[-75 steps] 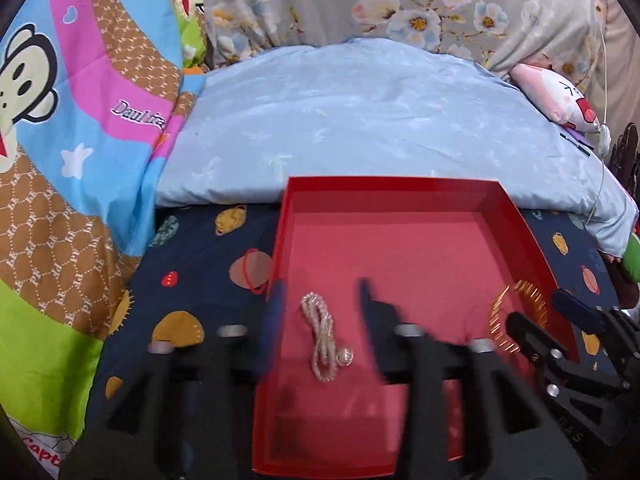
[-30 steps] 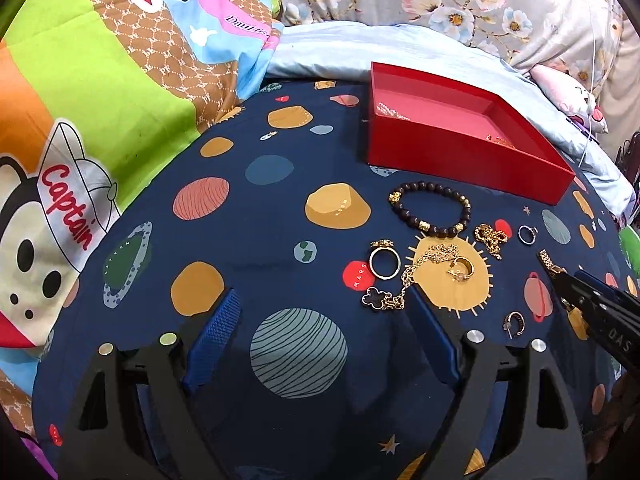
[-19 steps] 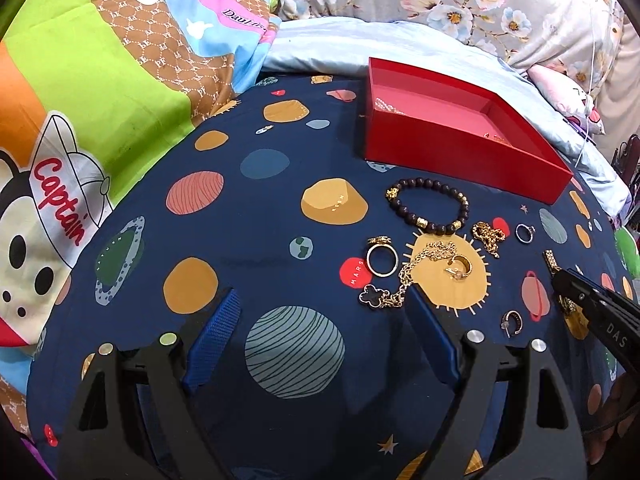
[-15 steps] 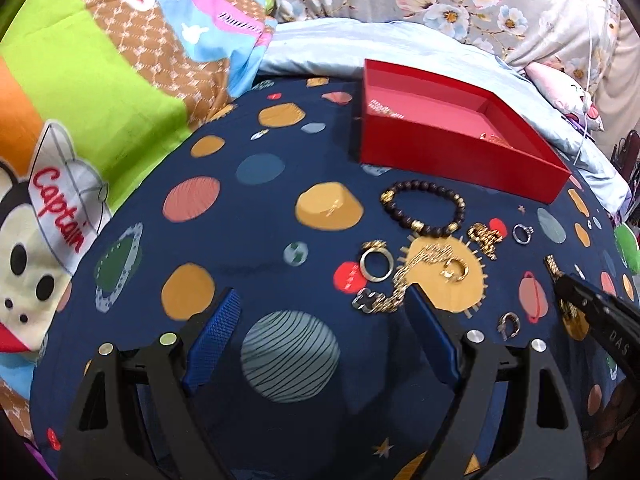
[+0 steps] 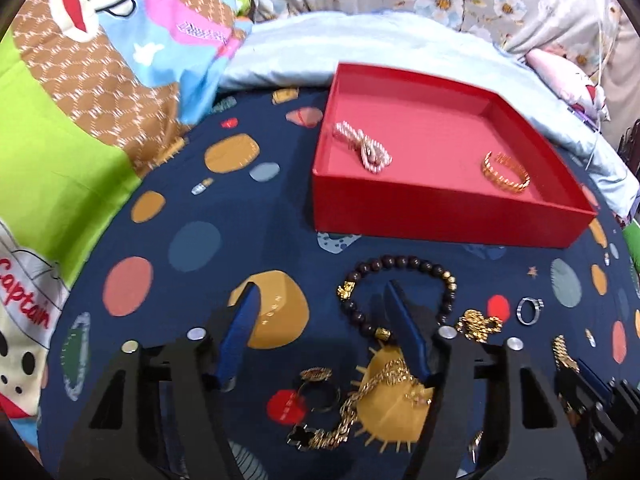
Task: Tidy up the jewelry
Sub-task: 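Grasp the black bead bracelet with the left tool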
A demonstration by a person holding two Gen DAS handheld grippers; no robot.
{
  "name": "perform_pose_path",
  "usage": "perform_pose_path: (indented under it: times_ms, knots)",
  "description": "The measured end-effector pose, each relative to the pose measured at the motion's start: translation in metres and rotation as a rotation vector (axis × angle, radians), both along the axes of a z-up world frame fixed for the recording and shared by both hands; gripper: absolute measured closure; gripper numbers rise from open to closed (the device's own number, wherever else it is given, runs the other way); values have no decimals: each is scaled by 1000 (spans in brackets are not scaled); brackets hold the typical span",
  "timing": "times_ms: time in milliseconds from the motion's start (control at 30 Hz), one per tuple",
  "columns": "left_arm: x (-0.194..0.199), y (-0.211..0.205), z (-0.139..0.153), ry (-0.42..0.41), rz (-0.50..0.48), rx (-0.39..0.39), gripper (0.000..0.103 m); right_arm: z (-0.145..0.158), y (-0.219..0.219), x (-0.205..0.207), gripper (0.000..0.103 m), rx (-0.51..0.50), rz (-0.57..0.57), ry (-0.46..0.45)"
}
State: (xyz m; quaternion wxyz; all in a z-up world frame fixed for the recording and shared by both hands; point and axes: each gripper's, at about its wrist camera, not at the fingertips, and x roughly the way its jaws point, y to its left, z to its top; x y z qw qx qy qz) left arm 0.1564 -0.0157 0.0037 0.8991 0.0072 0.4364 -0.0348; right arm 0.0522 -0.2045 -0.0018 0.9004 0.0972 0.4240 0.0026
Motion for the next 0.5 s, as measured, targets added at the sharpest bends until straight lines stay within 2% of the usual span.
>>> perform_pose_path:
  times_ms: [167, 267, 333, 500]
  knots:
    - [0, -6, -6, -11, -1, 41, 53, 0, -1, 2, 91, 4, 1, 1]
    - [-2, -9, -6, -19, -15, 38, 72, 0, -1, 1, 91, 4, 1, 0]
    - [-3, -10, -5, -22, -20, 34, 91, 0, -1, 1, 91, 4, 1, 0]
    - [-7, -8, -3, -16, -34, -11, 95, 0, -1, 1, 92, 5, 1, -1]
